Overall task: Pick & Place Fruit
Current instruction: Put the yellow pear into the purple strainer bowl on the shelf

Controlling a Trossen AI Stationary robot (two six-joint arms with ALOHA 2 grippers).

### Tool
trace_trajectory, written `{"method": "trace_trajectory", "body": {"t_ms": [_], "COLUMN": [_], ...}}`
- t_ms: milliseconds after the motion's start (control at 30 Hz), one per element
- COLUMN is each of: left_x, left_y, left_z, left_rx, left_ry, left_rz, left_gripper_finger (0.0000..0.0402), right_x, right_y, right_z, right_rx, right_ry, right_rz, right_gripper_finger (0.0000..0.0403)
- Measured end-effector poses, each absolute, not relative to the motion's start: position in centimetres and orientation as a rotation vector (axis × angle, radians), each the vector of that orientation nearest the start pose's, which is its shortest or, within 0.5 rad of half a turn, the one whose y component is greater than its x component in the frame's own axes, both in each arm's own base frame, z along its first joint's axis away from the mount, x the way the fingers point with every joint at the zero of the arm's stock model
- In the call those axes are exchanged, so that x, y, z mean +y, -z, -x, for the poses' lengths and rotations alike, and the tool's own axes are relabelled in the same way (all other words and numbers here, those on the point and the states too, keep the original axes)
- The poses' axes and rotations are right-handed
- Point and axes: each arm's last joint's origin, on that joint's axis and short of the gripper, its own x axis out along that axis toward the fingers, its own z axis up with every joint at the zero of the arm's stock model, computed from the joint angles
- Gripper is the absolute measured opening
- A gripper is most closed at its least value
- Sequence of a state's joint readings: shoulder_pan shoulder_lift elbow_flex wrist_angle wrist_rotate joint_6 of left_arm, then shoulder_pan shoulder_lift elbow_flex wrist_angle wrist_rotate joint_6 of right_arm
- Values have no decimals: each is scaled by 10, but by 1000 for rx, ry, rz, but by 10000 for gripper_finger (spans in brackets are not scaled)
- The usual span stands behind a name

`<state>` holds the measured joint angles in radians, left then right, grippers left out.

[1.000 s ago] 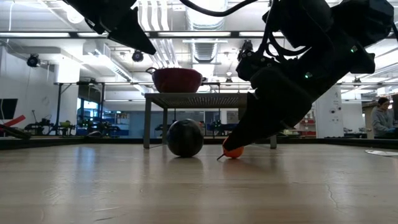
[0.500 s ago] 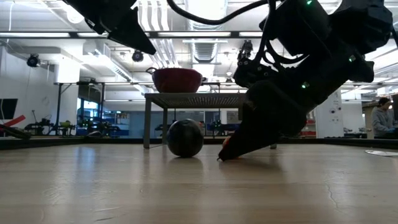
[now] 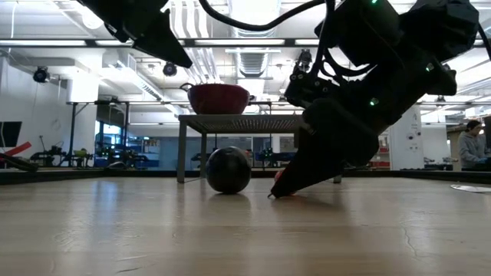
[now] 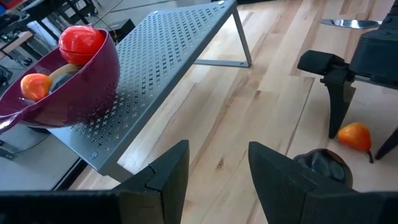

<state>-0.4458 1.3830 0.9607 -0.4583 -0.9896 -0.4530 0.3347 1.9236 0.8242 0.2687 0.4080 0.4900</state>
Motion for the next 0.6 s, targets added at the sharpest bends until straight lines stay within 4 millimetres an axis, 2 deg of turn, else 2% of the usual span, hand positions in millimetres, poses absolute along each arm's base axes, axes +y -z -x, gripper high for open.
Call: {"method": "trace_trajectory", "body": {"t_ms": [600], "left_x": [-96], "left_y": [-253], "left_z": [-256], "left_rx": [529], "left_ry": [-637], "left_rz": [-154], "left_gripper_finger": [172], "right_x": [101], "right_y": [-91], "right_z": [-324], "right_rx": [732], "right_ry": [256], "right_rz": [-162], "right_gripper_finger": [181]}}
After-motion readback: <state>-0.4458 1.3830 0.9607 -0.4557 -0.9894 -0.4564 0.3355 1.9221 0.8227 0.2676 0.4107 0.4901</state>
